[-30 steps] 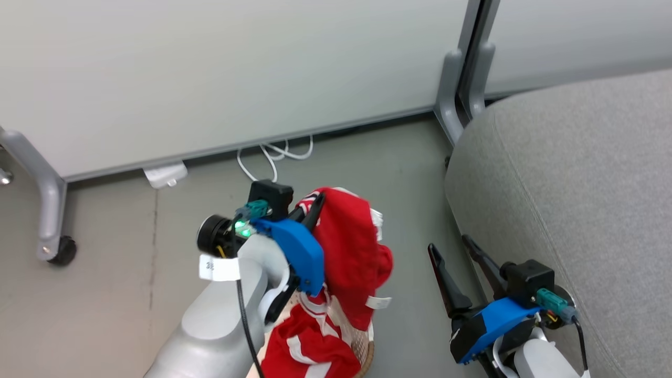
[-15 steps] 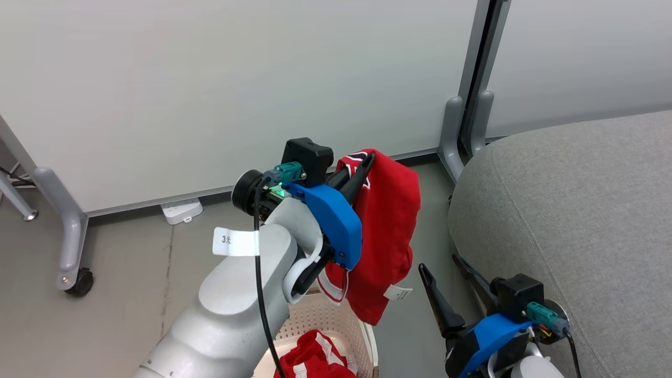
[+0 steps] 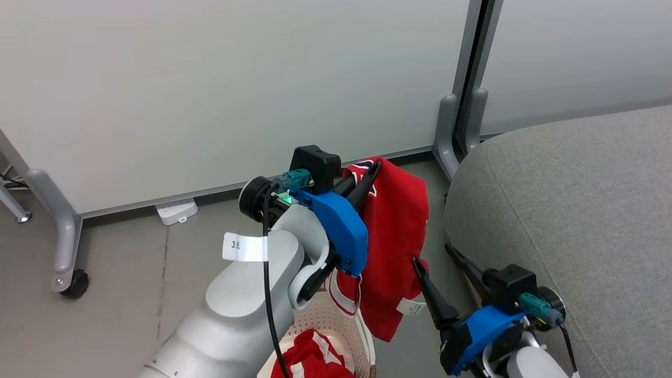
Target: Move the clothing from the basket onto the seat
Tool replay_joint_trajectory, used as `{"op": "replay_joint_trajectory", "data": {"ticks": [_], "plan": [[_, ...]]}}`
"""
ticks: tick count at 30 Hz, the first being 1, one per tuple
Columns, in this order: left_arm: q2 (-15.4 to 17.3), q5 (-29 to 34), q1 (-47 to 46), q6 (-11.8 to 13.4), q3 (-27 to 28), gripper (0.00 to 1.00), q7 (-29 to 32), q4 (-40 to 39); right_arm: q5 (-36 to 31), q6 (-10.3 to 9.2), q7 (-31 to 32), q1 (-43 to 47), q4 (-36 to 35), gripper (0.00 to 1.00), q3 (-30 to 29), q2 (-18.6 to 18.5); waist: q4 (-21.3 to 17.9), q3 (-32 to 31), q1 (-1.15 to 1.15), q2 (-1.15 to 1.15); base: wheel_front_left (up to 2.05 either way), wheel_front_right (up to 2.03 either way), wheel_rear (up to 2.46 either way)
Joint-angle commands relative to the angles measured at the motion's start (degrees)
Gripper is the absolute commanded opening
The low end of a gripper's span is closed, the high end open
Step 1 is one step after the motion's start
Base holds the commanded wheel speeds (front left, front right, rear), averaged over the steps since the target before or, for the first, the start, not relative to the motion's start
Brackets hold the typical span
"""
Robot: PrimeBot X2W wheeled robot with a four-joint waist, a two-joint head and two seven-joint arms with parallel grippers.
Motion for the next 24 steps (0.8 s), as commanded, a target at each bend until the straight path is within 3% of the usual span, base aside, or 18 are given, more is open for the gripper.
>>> {"op": "replay_joint_trajectory", "data": {"ticks": [1,17,24], "plan": [[0.03,-0.21,-0.81,0.19,-0.4,0.0,-0.47,0.12,-0.4,0.03,0.26,-1.58,-0.32,1.0,0.3,-0.23,0.07,0.08,0.0,0.0,0.0,0.0,0.0],[0.02,-2.27,-2.1,-0.19,-3.88,0.0,-1.1,0.43,0.07,0.03,5.71,-13.14,6.6,1.0,4.66,-0.23,1.85,0.82,0.0,0.0,0.0,0.0,0.0],[0.03,-3.3,-2.94,-0.4,-5.01,0.0,-1.27,0.19,2.05,0.03,6.42,-17.11,12.35,1.0,10.3,-0.23,2.47,1.25,0.0,0.0,0.0,0.0,0.0]]}}
